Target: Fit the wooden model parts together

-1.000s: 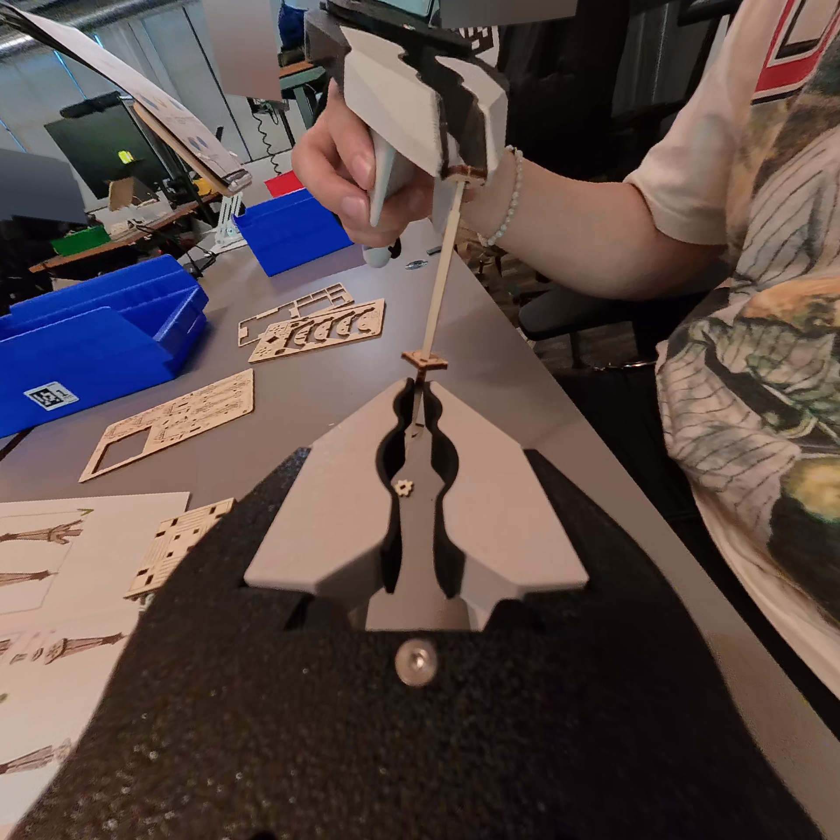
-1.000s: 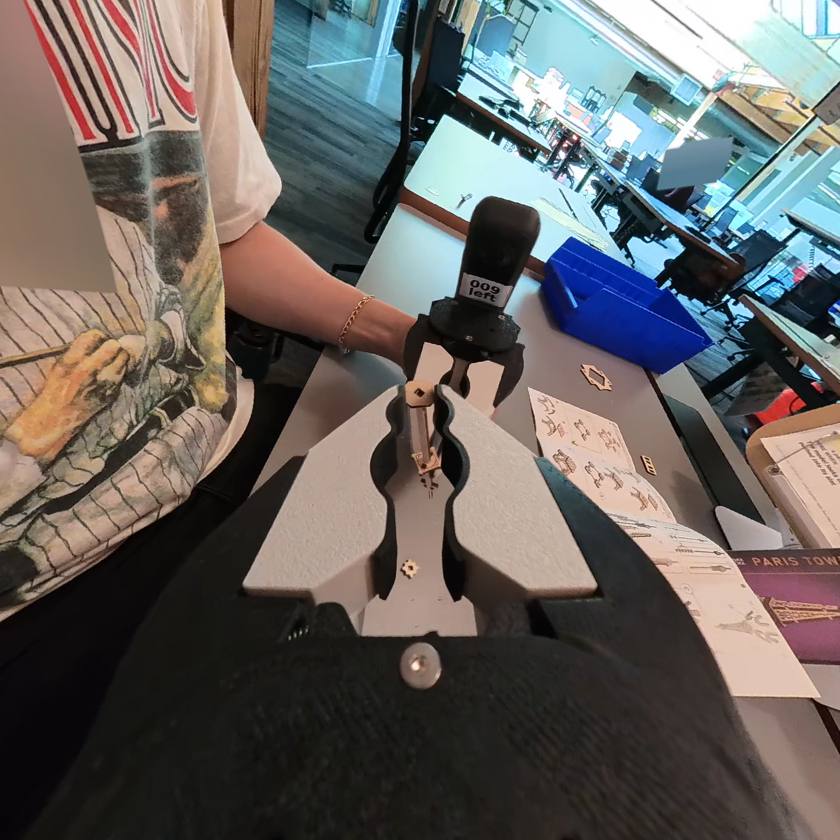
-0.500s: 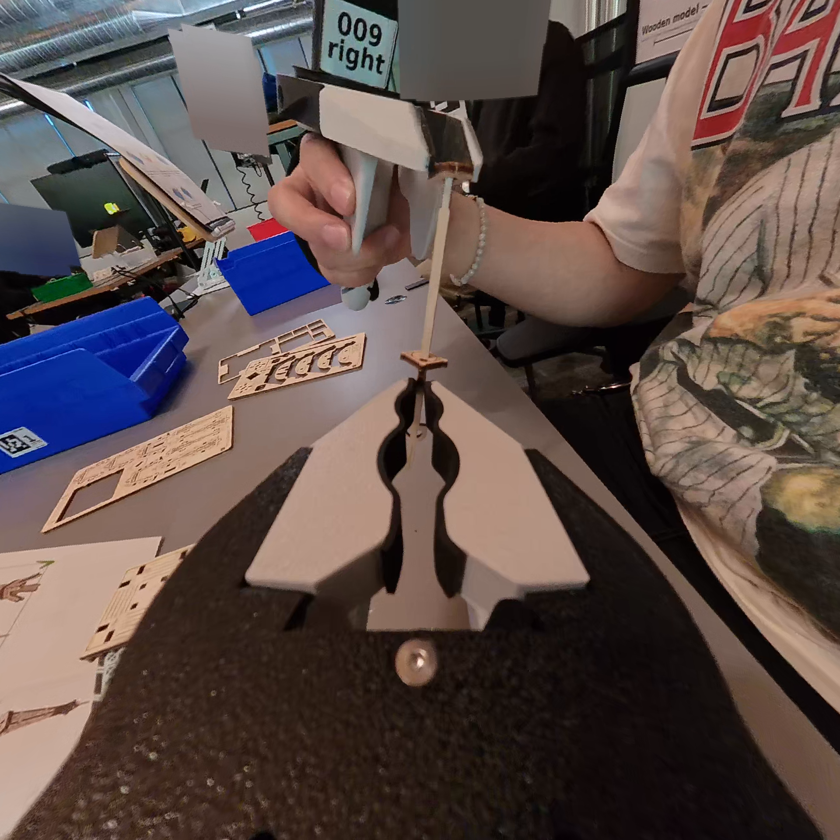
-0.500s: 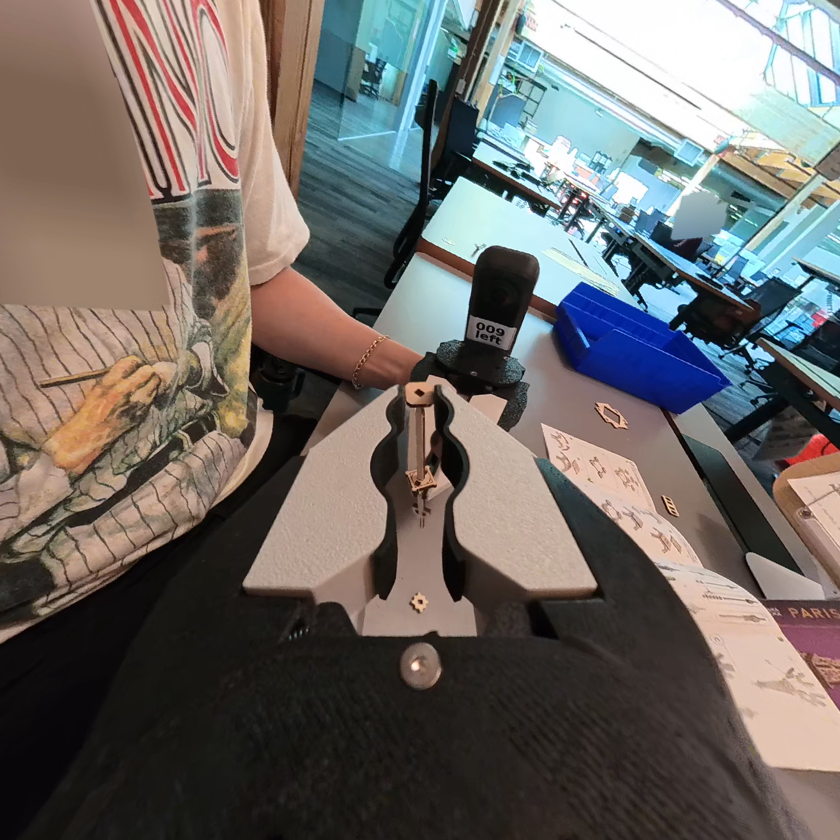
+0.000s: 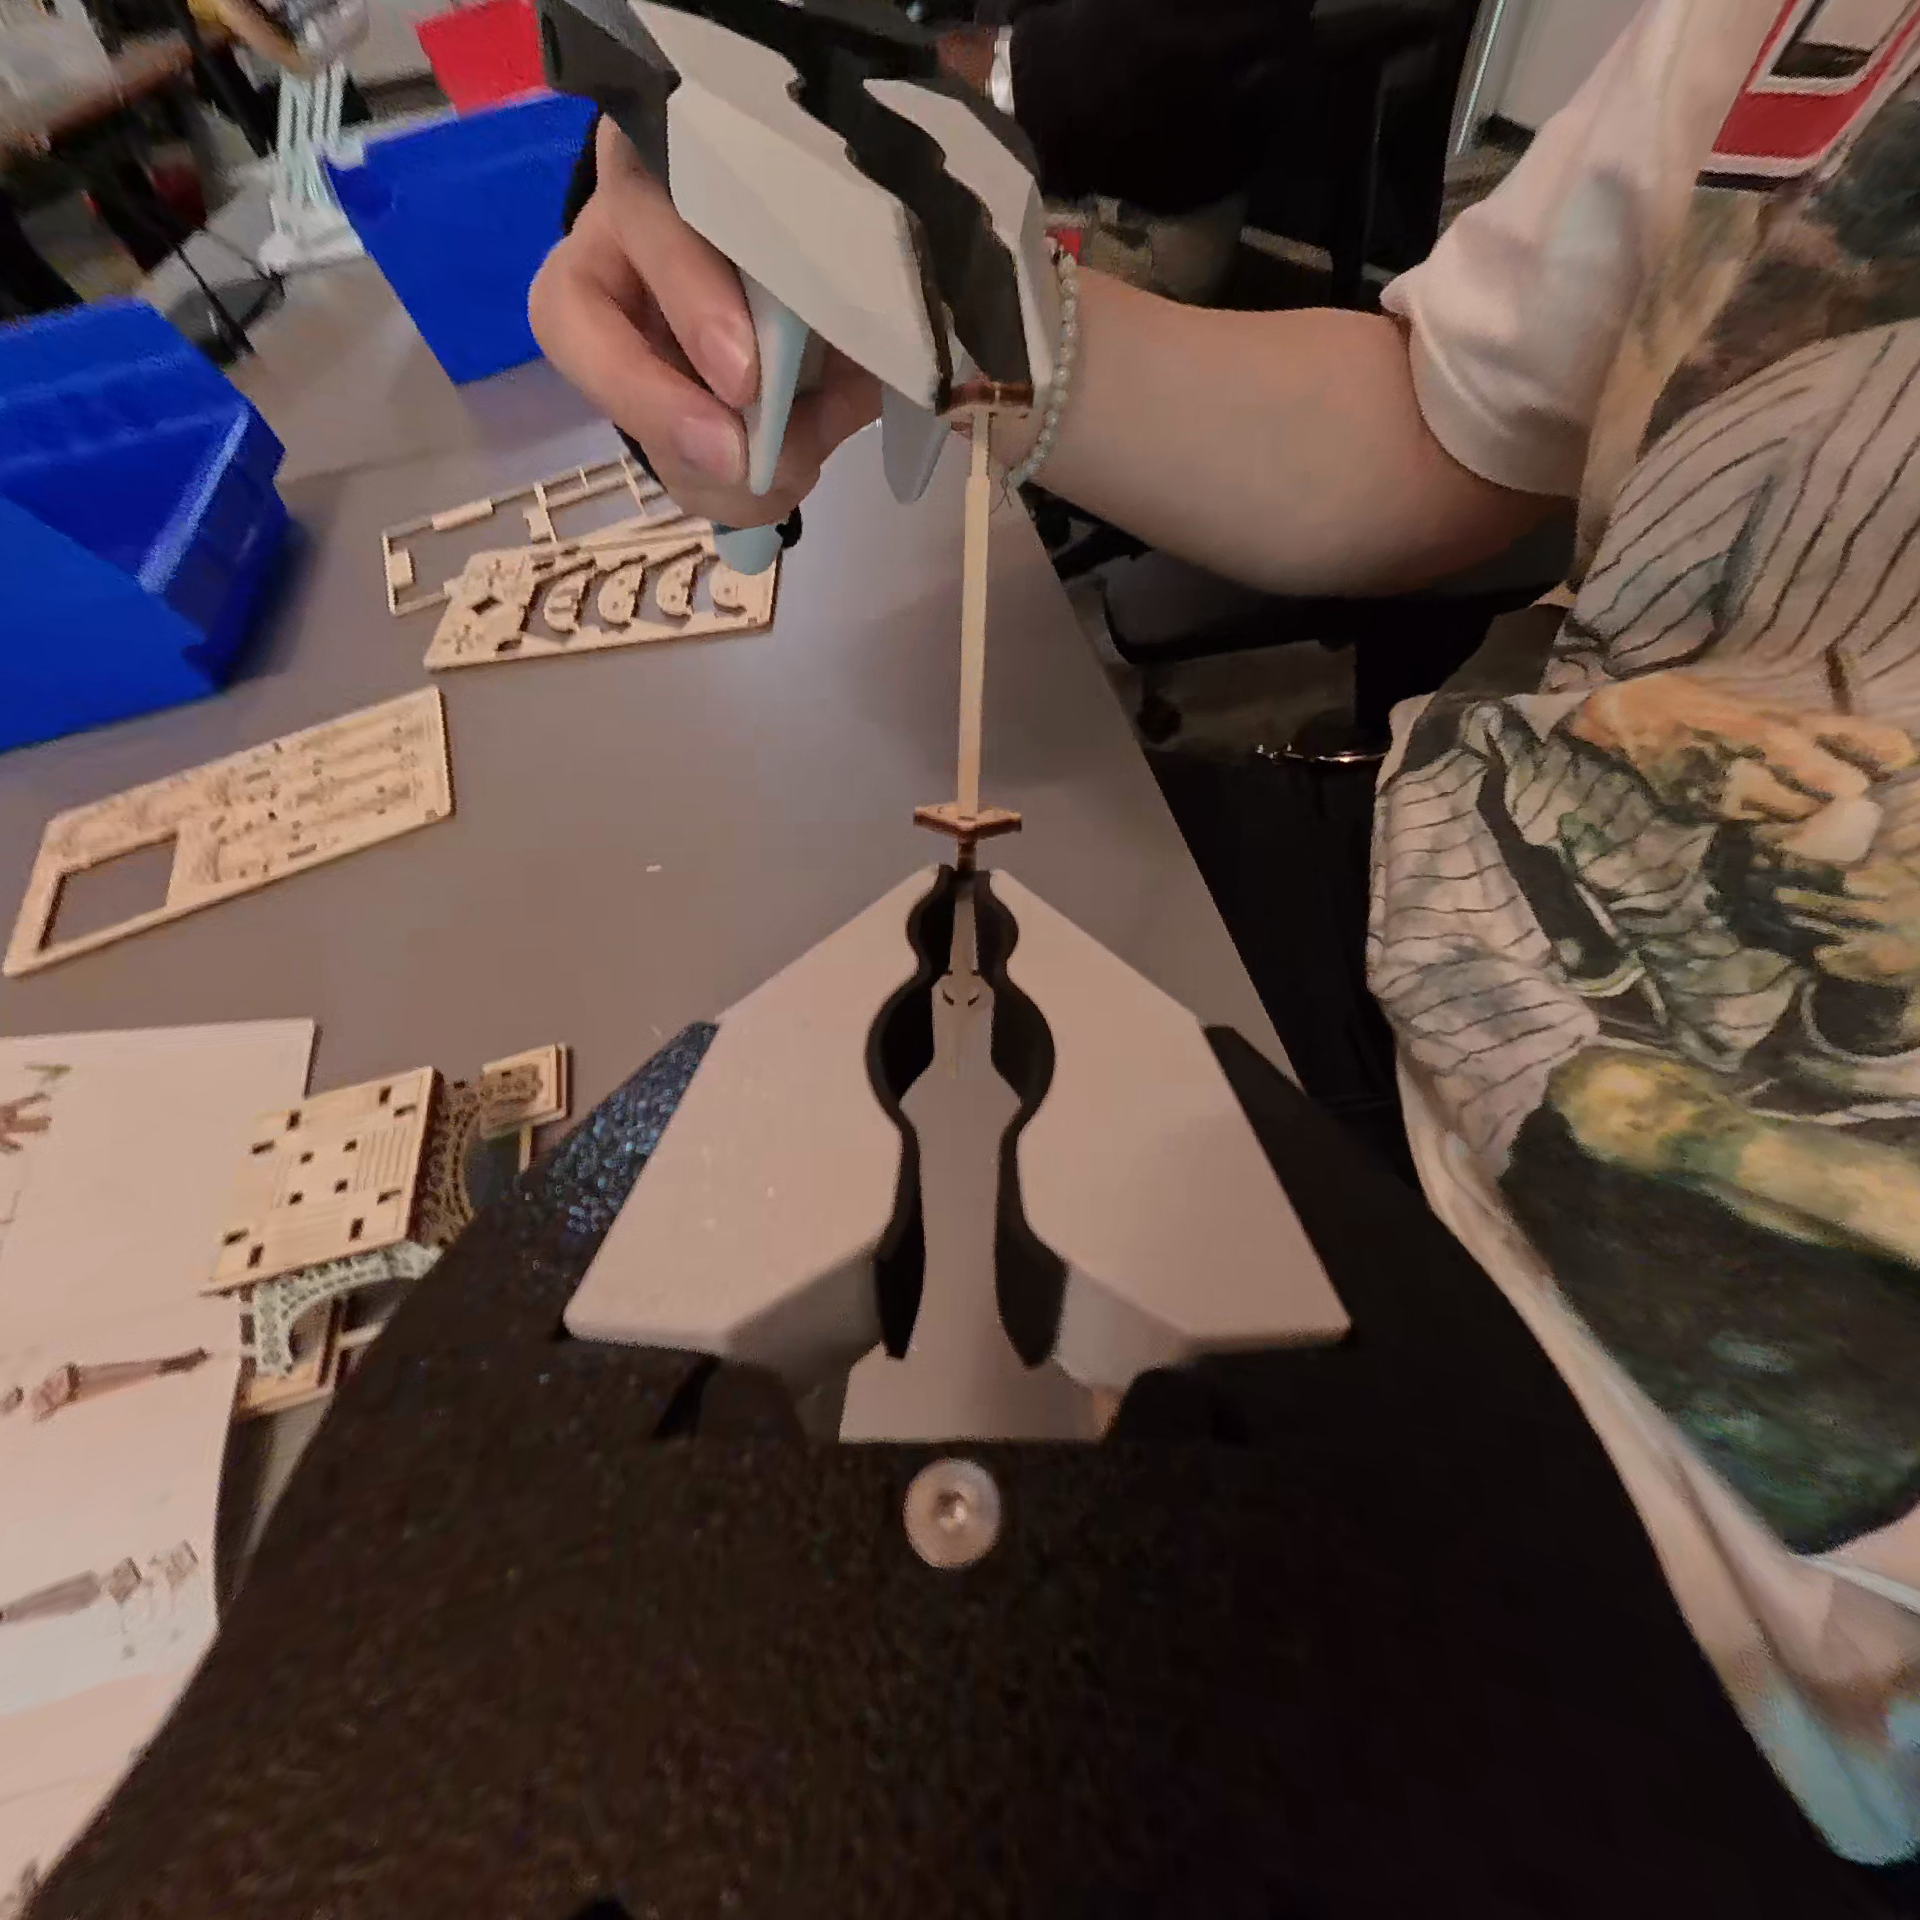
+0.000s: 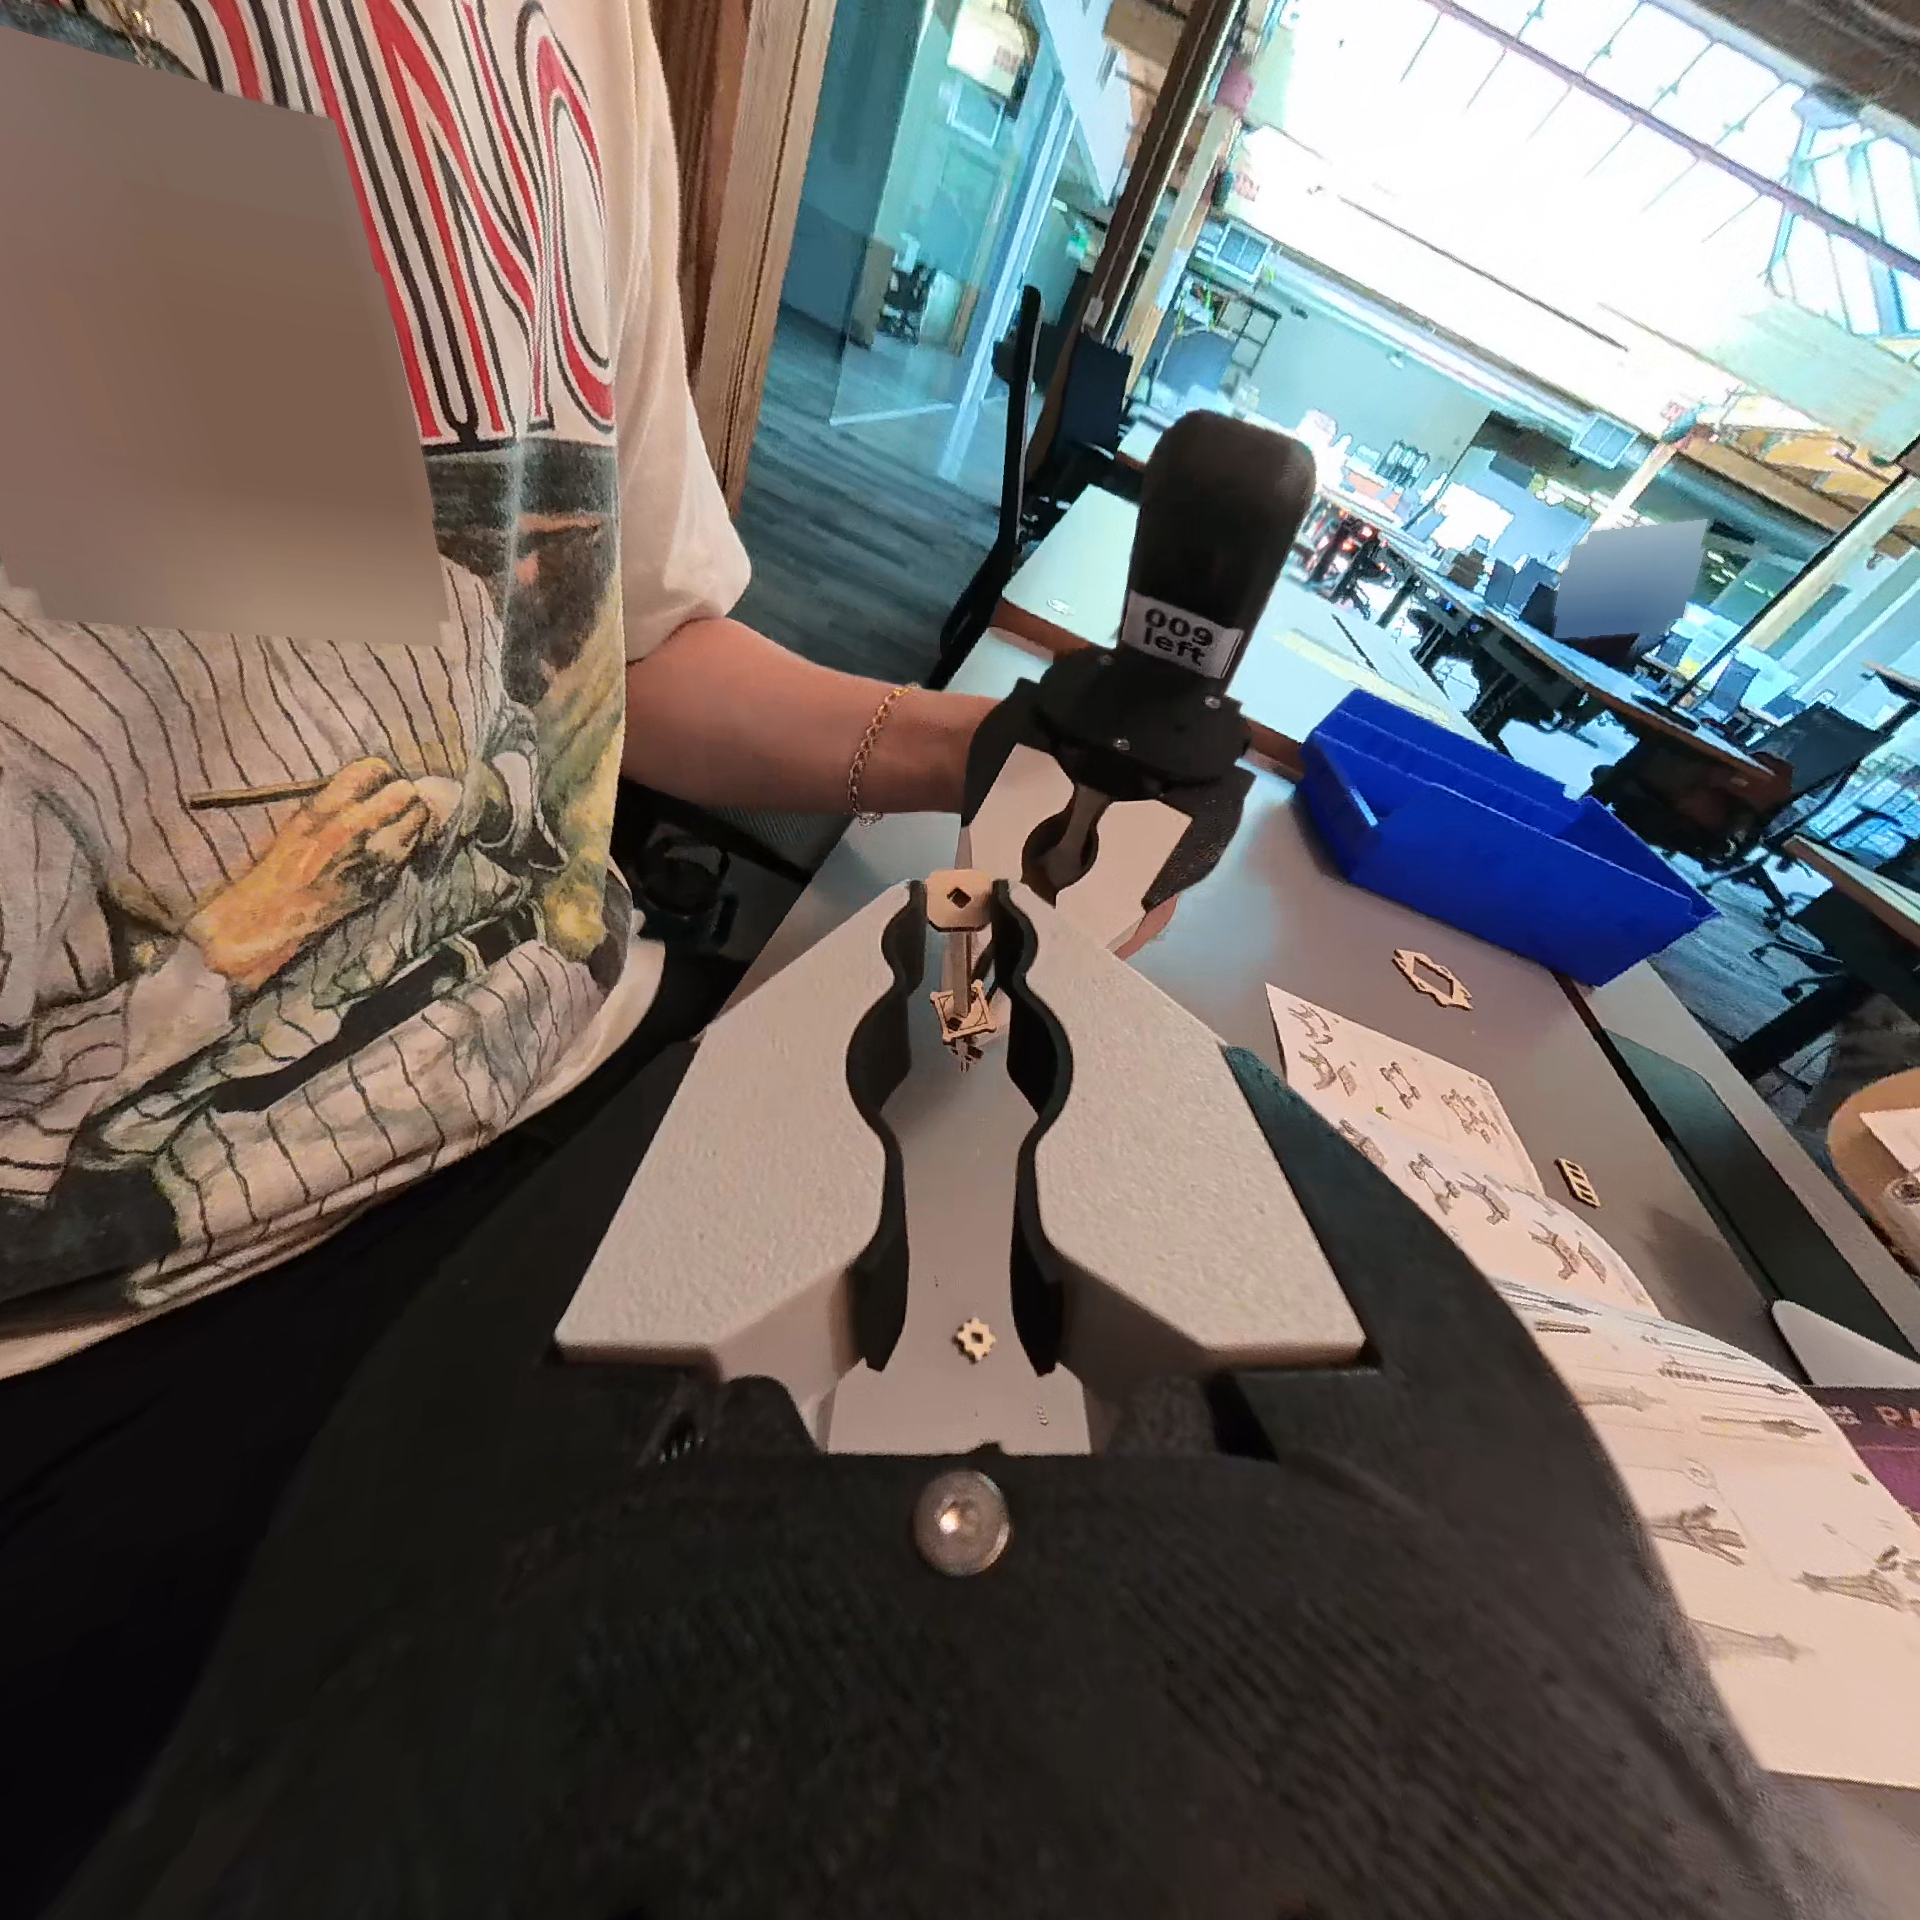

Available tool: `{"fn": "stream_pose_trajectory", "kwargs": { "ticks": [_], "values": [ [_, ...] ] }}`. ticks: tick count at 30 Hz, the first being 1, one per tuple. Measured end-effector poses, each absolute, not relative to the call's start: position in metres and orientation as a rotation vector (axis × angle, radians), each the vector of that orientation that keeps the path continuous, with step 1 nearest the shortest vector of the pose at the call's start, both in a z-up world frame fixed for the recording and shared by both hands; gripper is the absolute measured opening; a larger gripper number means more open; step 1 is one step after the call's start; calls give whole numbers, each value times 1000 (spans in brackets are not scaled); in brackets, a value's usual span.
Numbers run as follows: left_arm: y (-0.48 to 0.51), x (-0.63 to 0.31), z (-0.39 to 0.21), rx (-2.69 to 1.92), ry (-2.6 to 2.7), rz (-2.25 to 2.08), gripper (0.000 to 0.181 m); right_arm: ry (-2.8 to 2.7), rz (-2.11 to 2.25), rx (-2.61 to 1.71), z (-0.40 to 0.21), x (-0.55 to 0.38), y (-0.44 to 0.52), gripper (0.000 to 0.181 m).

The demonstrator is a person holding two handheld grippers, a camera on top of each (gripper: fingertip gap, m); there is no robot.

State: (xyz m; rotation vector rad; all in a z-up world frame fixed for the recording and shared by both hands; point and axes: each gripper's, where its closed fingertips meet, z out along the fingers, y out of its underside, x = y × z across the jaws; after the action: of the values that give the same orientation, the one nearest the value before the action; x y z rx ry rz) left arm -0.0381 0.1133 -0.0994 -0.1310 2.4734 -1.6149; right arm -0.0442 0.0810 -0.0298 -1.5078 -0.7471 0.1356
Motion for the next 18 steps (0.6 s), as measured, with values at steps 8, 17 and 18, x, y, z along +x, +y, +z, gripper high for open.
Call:
{"fn": "stream_pose_trajectory", "kwargs": {
  "ticks": [8,17,18],
  "values": [
    [118,-46,-98,-469,2665,-1622,1,-609,269,-1415,-31,-29,85,10],
    [121,-47,-92,-790,2716,-1919,1,-486,452,-1333,-40,-21,92,10],
    [121,-46,-93,-793,2722,-1921,1,-487,452,-1331,-41,-22,93,9]
  ]
}}
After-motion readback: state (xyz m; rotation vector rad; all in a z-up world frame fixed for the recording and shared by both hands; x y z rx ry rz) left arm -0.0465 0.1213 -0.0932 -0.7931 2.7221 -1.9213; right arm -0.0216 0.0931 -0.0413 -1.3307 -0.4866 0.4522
